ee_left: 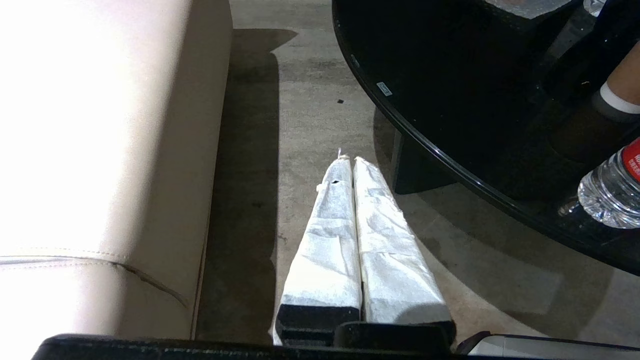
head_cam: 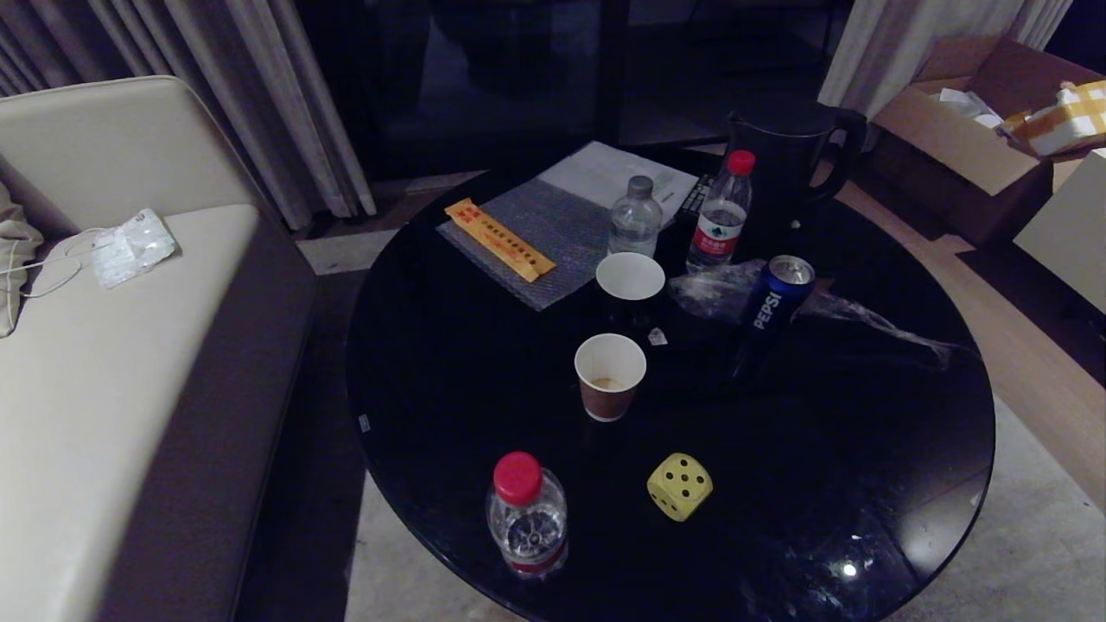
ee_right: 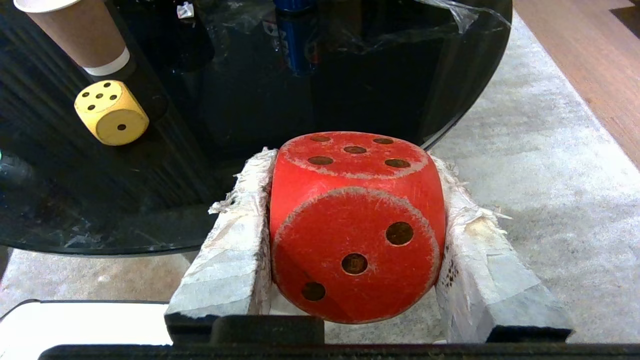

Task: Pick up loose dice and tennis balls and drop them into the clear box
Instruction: Put the toys in the box

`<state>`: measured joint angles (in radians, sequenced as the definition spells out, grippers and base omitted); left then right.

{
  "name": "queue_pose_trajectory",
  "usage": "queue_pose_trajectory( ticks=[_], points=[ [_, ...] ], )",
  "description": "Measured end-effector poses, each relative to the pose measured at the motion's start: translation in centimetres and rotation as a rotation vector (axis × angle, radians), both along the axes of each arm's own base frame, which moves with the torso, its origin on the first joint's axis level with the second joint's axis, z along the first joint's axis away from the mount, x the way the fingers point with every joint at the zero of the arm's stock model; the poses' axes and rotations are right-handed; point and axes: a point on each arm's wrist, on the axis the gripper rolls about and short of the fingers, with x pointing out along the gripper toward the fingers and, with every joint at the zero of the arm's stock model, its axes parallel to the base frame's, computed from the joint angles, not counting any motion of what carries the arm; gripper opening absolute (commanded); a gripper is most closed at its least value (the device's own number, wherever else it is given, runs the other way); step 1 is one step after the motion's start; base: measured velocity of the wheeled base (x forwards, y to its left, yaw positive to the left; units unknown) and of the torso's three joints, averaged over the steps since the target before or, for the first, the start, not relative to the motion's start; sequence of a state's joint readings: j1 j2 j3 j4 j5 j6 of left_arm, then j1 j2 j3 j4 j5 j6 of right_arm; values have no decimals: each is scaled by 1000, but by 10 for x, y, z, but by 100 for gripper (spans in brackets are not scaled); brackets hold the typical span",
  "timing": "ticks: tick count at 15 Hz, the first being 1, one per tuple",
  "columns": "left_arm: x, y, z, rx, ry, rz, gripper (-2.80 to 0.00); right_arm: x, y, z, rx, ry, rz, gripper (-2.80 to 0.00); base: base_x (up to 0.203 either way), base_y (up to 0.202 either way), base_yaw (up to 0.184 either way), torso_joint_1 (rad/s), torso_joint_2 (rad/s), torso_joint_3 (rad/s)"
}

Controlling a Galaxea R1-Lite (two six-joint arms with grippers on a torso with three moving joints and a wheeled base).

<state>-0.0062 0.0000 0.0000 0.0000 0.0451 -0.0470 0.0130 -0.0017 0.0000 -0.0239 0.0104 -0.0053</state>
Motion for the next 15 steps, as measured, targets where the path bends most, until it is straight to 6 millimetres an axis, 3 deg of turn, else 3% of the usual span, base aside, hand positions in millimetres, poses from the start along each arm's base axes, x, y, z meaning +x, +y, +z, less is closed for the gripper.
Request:
queue_pose_trajectory(
  ticks=[15],
  points=[
    [0, 0, 0, -5, 0, 1, -280, 0, 0, 0, 1, 1, -1, -280, 0, 0, 0, 1, 1, 16]
  ],
)
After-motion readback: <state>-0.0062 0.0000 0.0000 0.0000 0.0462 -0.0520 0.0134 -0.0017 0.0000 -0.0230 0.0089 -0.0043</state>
